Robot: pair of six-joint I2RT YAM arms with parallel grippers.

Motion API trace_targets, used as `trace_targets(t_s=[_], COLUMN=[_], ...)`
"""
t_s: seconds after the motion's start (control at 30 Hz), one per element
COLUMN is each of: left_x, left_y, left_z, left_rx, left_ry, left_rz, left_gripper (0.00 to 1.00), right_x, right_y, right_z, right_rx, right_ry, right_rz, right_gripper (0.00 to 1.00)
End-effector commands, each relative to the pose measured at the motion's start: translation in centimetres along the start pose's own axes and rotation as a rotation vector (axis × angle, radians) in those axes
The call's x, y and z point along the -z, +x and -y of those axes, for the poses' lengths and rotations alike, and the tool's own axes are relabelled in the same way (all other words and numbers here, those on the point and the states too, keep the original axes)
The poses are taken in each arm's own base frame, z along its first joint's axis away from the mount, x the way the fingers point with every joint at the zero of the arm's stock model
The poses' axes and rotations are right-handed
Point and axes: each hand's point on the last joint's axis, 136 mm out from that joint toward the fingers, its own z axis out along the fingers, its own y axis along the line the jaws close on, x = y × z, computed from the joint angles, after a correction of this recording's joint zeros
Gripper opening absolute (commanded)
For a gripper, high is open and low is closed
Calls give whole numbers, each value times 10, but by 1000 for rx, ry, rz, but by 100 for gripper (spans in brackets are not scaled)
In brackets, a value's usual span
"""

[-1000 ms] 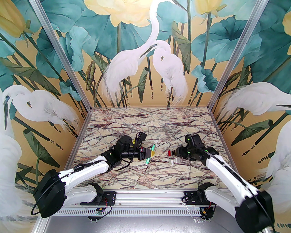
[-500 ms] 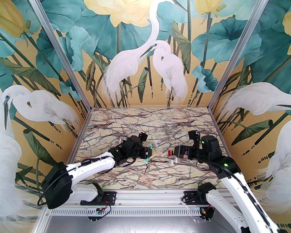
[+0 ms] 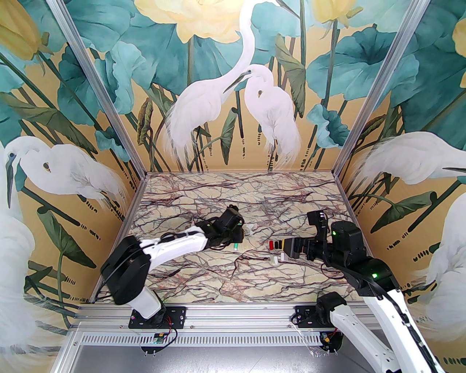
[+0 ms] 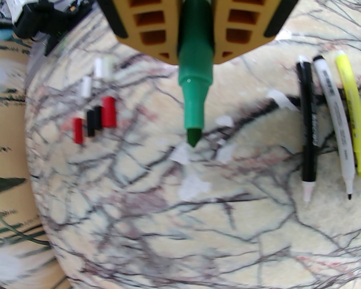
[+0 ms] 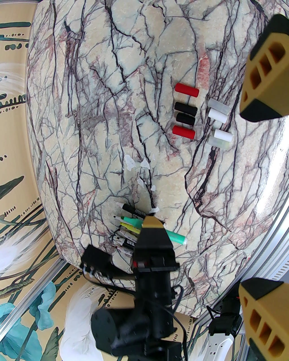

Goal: Open the pen caps

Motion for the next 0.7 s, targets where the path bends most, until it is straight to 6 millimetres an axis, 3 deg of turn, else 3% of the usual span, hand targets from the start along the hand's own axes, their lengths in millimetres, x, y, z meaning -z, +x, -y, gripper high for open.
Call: trace_targets(t_s=[0.0, 0.23, 0.67], left_x=[-12, -34, -50], left_y=[-2, -4, -7], left_z=[-19, -38, -58], left_rx=[-31, -31, 1], left_ry=[-140, -222, -278], left_rz=[-1, -18, -15], left_gripper=[7, 7, 8], right_x=[-2, -5, -11], right_y=[3, 4, 6], right_z=[4, 5, 8], right_rx=[8, 0, -13], right_ry=[12, 12, 21], right_rz=[-10, -24, -50], right_gripper=[100, 99, 100])
